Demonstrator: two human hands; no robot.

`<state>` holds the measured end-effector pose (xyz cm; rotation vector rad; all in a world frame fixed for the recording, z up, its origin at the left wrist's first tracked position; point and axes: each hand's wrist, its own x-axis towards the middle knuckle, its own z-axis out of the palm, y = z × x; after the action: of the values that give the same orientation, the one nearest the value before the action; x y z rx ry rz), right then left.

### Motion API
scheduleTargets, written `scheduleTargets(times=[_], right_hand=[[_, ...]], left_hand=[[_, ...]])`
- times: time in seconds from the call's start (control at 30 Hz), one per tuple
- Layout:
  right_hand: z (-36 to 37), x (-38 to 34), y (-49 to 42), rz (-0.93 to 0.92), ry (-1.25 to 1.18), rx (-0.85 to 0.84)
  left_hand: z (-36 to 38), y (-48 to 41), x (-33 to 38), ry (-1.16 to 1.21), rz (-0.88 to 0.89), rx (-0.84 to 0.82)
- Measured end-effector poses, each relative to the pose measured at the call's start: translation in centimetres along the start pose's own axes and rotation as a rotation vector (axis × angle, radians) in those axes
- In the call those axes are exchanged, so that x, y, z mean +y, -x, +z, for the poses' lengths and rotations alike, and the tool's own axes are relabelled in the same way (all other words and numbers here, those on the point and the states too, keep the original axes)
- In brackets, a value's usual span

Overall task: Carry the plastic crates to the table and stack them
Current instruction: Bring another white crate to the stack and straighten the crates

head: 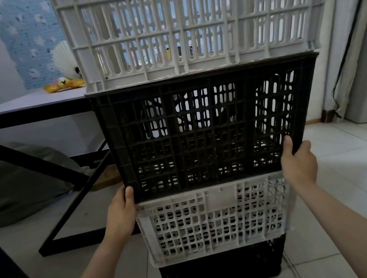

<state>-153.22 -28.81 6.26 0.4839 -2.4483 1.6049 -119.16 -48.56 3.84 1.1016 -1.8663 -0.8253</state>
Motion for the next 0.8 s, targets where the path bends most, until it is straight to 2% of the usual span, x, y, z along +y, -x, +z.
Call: scheduleTargets(times=[0.37, 0.8], right_hand=[[-0.9, 0.5, 0.5, -0.015, 0.009, -0.171], [-0.6, 0.8, -0.2, -0.040, 0.140, -0.089]], left_hand=[[0.6, 0.5, -0.7, 0.036, 0.054, 0.002], [0.8, 0.0, -1.4, 0.009, 0.098, 0.043]])
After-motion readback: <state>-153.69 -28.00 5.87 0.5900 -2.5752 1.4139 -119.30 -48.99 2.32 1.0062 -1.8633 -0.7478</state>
